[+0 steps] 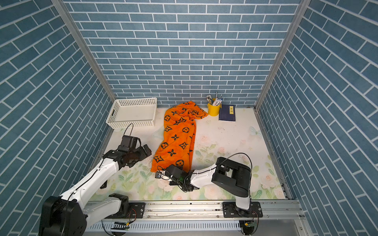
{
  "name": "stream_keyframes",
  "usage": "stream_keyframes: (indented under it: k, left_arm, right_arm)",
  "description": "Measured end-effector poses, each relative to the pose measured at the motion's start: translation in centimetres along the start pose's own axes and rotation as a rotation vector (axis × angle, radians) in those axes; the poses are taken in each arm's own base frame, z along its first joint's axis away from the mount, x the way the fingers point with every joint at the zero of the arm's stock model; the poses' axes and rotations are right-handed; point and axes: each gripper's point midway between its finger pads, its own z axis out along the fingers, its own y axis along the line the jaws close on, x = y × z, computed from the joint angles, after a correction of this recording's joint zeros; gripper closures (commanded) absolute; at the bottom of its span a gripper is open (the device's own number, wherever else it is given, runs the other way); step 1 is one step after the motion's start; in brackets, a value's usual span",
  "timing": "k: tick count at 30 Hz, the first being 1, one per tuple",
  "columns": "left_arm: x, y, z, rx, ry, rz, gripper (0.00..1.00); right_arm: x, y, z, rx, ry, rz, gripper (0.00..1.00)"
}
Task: Roll up the pillowcase
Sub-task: Roll the pillowcase at the center of the board.
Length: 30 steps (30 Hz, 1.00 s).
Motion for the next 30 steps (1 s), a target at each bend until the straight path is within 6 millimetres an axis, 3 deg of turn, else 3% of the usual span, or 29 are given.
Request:
stream_keyframes:
  k: [8, 13, 18, 23, 30]
  left_arm:
    - [-0.7, -0.1, -0.9, 0.006, -0.037, -0.004, 0.0]
    - [-1.0, -0.4, -1.6, 0.027, -0.06, -0.001, 0.0]
    - [-1.2, -0.5, -2.1, 0.042, -0.075, 0.011, 0.02]
    - [-0.9, -0.9, -2.9, 0.086, -0.086, 0.038, 0.11]
    - [2.3, -1.7, -2.5, 0.177, -0.037, 0.102, 0.37]
  right_arm:
    - [-0.6, -1.3, -0.4, -0.018, -0.009, 0.035, 1.0]
    - [-1.5, -5.0, -0.8, -0.001, -0.044, 0.129, 1.0]
    - [-1.1, -8.0, -0.5, 0.018, -0.052, 0.196, 1.0]
    - [-0.8, -10.2, -0.3, 0.026, -0.06, 0.24, 1.0]
    - [-0.8, -13.0, 0.9, 0.019, -0.076, 0.308, 1.0]
